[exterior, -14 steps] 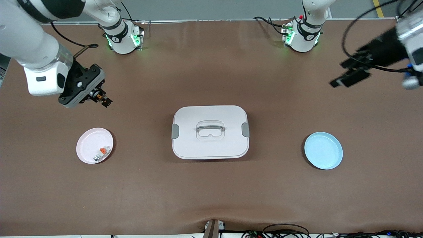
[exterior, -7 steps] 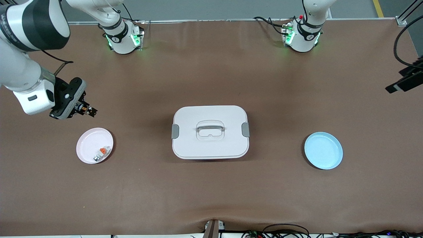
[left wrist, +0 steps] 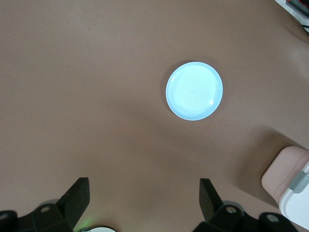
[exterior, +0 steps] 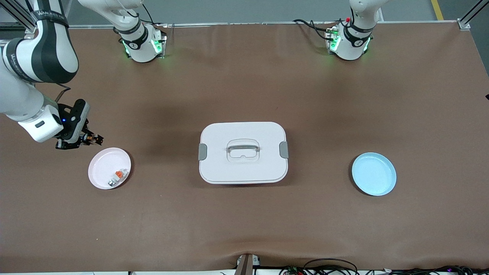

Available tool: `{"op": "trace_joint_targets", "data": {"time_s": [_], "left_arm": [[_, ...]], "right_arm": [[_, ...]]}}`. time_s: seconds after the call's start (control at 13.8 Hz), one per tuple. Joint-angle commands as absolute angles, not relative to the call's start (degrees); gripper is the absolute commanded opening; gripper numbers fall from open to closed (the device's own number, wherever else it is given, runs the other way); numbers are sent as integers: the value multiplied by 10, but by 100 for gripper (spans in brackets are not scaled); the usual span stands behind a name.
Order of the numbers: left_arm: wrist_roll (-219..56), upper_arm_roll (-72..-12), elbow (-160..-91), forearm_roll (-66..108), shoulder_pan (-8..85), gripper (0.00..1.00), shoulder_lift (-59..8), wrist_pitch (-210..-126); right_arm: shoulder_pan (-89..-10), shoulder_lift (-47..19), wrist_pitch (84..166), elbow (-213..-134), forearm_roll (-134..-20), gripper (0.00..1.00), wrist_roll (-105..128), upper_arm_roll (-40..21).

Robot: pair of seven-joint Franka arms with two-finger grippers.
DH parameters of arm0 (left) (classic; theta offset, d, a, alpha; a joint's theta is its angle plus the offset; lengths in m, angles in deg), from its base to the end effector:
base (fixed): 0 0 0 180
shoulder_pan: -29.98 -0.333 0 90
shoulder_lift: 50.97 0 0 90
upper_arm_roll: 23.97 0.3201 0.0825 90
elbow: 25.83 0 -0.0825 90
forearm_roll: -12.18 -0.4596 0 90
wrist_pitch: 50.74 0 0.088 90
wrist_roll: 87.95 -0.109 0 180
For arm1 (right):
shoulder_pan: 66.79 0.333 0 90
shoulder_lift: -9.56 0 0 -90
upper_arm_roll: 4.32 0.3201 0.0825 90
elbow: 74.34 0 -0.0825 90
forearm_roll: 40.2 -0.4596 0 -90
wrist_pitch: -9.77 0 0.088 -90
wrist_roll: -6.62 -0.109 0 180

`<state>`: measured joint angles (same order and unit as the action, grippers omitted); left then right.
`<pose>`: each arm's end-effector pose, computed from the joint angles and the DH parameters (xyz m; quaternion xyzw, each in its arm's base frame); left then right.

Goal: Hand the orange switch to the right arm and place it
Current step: 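Carry the switch with the right gripper over the white plate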

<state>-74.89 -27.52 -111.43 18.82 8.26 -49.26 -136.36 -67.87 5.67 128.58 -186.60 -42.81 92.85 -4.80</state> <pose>0.6044 0.1849 0.6438 0.9623 0.2652 -0.0121 0.0593 0.6458 -0.0151 0.4135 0.7459 0.6654 0.0305 0.0017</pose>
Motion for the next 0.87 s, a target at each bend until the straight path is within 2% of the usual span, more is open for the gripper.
{"op": "trace_joint_targets", "data": {"time_s": [0.0, 0.29, 0.58, 0.8], "left_arm": [[-756, -208, -1108, 148, 156, 100, -493, -1383], [-743, -208, -1110, 62, 219, 100, -489, -1413], [-744, -209, -1119, 65, 271, 100, -476, -1448], [-754, -218, -1114, 66, 296, 100, -467, -1447]], "right_arm": [[-694, 70, 1349, -1931, -421, 0, 956, -38], [-726, 46, 1437, -1974, -421, 0, 1006, -38], [-742, 10, 1477, -1984, -421, 0, 1019, -39], [-761, -42, 1499, -1978, -422, 0, 1018, -38]]}}
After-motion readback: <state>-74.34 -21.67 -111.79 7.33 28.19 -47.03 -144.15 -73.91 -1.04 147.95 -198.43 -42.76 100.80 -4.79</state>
